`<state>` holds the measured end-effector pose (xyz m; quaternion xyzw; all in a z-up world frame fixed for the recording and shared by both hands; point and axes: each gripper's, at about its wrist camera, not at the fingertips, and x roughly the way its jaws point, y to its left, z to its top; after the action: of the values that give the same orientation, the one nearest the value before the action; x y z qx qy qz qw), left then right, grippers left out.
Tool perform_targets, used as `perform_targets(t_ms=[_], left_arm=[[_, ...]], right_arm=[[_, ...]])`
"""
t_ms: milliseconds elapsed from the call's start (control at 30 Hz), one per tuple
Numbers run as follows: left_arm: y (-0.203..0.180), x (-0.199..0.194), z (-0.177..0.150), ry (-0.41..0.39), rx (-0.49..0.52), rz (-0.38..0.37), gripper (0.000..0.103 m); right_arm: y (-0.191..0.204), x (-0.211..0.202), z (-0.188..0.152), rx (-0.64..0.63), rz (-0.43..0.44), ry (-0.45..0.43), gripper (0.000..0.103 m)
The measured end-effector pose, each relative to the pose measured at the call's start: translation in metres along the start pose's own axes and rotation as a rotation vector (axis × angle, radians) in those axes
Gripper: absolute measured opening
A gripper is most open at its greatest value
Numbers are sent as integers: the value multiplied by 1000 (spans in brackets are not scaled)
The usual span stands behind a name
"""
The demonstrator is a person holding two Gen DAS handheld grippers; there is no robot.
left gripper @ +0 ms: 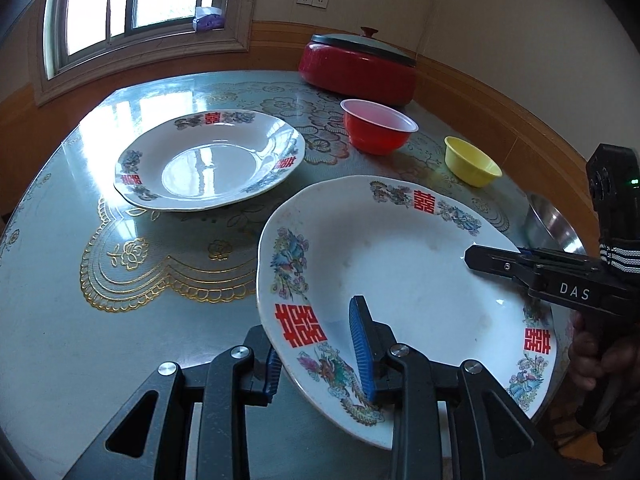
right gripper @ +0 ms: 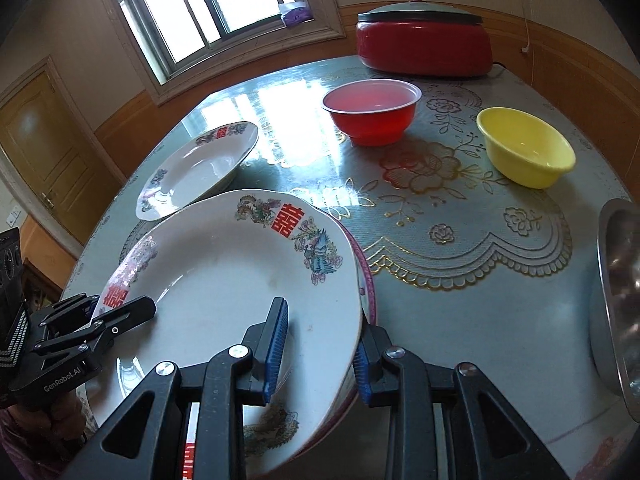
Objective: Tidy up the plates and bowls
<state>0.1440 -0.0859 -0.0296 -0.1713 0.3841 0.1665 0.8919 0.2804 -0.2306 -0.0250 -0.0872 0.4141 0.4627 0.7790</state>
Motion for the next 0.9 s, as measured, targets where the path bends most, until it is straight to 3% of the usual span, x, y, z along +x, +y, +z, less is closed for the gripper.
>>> perform_targets(t_ms=[333, 600, 733, 900], left_arm=[[-10, 3, 1, 15, 45, 51, 37], [-10, 0, 0, 45, 62, 36, 40], [-15, 4, 4, 52, 72, 58, 47], [-14, 2, 2, 60, 81, 36, 46]], right_arm=[[-2, 0, -1, 17, 2, -8, 30], [-4, -9, -4, 43, 8, -33, 30], [-4, -11, -4, 49, 2, -44, 30], [-2, -20, -4, 26, -23, -90, 30]])
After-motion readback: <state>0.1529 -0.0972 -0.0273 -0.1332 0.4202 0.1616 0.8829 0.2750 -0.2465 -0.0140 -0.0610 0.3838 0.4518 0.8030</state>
